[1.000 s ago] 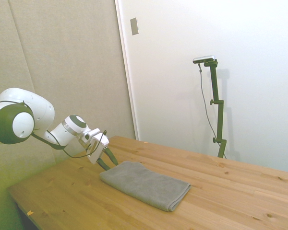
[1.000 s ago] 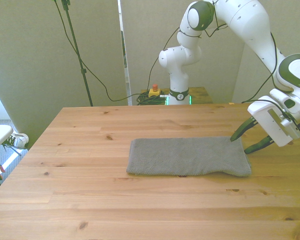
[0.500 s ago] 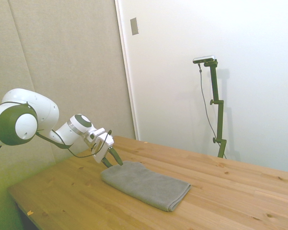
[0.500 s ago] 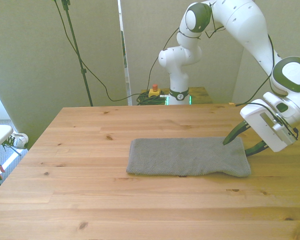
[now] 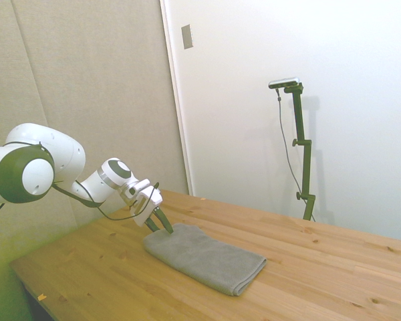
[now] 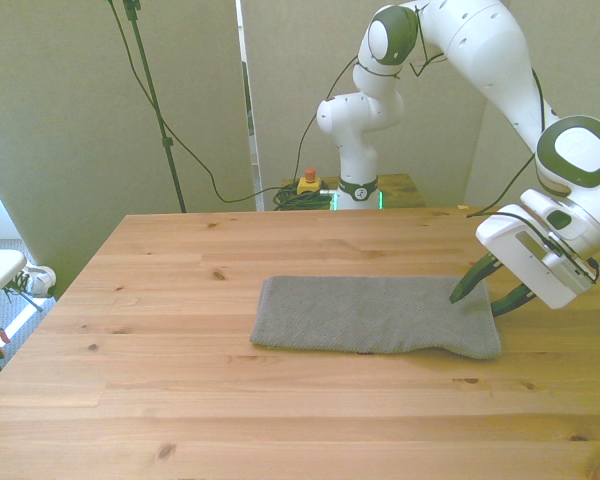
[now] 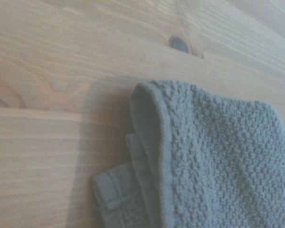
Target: Fold the towel
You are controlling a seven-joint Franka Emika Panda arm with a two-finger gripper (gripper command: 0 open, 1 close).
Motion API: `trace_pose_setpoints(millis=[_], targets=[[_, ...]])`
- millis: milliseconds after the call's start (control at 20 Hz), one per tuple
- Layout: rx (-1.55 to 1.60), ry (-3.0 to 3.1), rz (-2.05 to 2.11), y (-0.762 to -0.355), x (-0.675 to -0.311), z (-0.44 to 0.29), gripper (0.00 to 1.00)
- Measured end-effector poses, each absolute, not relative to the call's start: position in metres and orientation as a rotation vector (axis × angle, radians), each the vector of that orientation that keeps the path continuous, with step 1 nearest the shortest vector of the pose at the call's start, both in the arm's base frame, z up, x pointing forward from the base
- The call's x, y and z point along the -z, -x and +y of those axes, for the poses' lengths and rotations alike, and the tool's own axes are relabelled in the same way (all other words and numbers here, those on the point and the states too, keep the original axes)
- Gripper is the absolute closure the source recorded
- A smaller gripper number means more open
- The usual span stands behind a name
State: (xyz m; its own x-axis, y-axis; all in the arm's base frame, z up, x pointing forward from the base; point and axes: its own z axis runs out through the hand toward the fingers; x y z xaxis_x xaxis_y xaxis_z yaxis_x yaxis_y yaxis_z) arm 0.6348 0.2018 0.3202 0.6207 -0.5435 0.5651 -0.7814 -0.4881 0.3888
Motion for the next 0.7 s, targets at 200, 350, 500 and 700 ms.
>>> trace_pose_setpoints(millis=[200, 350, 500, 700], targets=[[-0.485, -2.240, -1.045, -0.6348, -0.3178, 0.2032, 1.00], [-0.479, -2.256, -1.055, -0.6350, -0.3166, 0.2040, 1.00], [-0.479, -2.272, -1.056, -0.6346, -0.3151, 0.2059, 1.00], [-0.472, -2.298, -1.076, -0.6344, -0.3163, 0.2063, 1.00]])
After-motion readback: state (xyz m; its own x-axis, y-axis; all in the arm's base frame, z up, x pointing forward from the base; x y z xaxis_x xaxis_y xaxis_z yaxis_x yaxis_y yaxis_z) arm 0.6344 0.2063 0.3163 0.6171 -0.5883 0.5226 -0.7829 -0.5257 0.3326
